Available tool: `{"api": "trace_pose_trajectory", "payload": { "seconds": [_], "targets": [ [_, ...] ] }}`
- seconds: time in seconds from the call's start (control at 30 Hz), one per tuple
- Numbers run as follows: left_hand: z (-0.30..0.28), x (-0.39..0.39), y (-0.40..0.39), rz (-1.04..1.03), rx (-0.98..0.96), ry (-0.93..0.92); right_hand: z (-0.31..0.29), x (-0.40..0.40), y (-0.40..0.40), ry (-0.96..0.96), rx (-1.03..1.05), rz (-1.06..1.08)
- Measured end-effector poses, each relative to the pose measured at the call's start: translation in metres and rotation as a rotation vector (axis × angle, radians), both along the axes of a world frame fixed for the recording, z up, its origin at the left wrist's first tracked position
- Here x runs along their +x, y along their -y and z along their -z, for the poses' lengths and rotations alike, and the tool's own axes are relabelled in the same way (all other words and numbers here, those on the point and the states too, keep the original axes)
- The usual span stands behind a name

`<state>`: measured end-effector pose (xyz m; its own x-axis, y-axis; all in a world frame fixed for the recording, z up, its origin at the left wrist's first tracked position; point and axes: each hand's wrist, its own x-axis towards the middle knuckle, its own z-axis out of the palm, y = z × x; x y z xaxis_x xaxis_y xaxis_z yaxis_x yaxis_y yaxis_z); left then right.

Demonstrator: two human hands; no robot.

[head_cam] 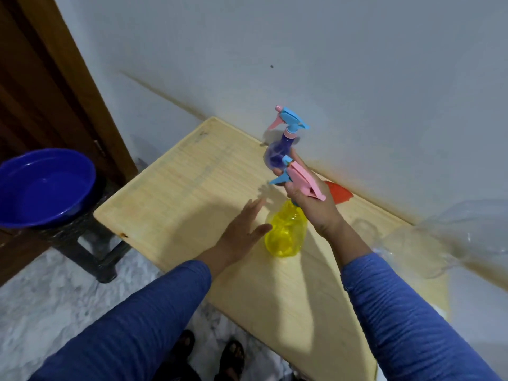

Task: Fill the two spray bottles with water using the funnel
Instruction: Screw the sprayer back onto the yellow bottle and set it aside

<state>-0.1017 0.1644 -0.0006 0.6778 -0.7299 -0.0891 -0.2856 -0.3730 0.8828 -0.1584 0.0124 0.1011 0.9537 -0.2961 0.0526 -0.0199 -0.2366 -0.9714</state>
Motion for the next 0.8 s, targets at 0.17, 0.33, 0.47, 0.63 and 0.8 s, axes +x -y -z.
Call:
{"api": "trace_pose_trajectory", "payload": {
  "seconds": [0.17,0.33,0.47,0.63,0.8],
  "targets": [
    [-0.007,-0.008,0.010,0.088,-0.022,-0.041,0.015,-0.023,-0.012,0.011,-0.039,0.145],
    [-0.009,-0.006,0.005,0.126,-0.083,-0.057,0.049,-0.048,-0.038,-0.016,-0.006,0.467],
    [-0.007,0.003,0.001,0.183,-0.065,-0.057,0.072,-0.064,-0.065,-0.072,-0.036,0.662],
    [-0.004,0.009,-0.001,0.151,-0.087,-0.119,0.079,-0.056,-0.091,0.016,0.100,0.922],
    [0.000,0.008,0.007,0.076,-0.190,-0.202,0.072,-0.039,-0.095,0.064,0.194,1.041]
  ]
}}
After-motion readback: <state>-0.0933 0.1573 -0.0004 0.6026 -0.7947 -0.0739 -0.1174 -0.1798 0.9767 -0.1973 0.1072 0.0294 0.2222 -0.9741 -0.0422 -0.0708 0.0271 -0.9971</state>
